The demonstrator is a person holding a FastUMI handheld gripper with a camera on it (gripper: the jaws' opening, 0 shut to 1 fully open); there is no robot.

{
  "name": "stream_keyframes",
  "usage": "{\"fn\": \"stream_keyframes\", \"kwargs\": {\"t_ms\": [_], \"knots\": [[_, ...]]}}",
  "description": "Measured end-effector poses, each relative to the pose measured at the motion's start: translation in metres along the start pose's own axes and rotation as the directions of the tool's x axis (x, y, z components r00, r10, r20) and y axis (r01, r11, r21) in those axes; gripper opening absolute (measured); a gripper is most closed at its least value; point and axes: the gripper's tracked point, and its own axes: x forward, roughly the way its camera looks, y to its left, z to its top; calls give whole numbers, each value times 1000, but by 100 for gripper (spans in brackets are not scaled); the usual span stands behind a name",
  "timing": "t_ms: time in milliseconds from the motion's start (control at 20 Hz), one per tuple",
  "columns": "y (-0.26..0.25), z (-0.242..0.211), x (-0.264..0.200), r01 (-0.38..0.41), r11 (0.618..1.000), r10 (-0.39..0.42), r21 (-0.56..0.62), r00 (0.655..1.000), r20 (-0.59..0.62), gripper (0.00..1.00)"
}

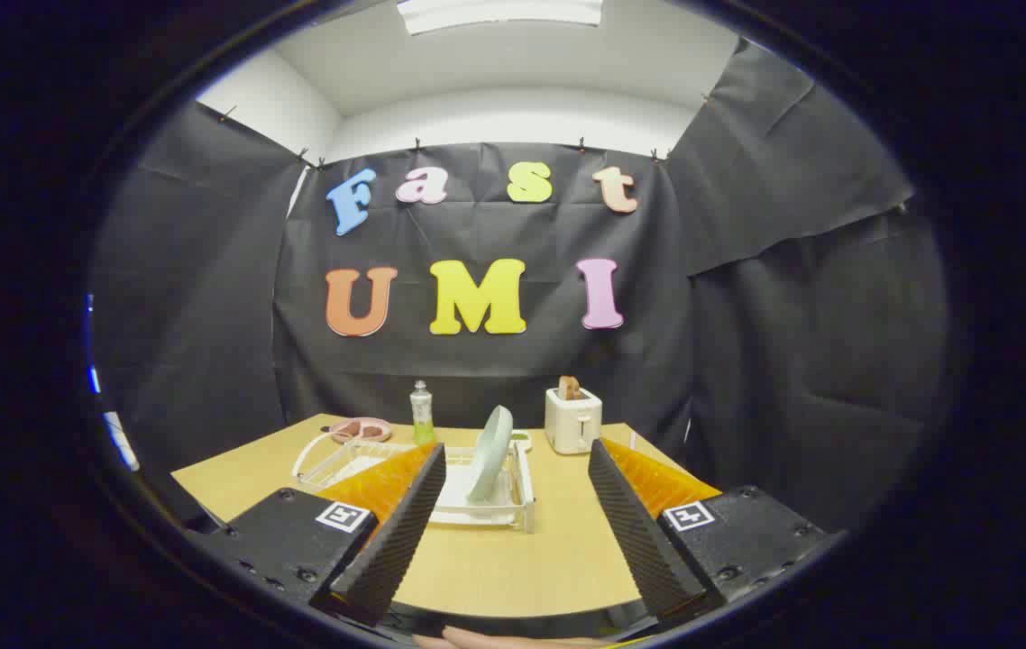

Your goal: Take the plate from the dish rack, then take the spoon from the basket and place it into the plate.

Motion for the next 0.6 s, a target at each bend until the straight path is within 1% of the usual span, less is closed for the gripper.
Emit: {"fn": "stream_keyframes", "kwargs": {"t_ms": [200, 350, 550, 600], "knots": [[-3, -3, 2, 7, 1000, -7, 2, 1000, 2, 100], [7, -9, 3, -42, 999, 42, 29, 999, -19, 100], [-3, -10, 5, 7, 1000, -7, -3, 1000, 2, 100], [-2, -11, 7, 9, 1000, -9, -12, 1000, 7, 100]]}}
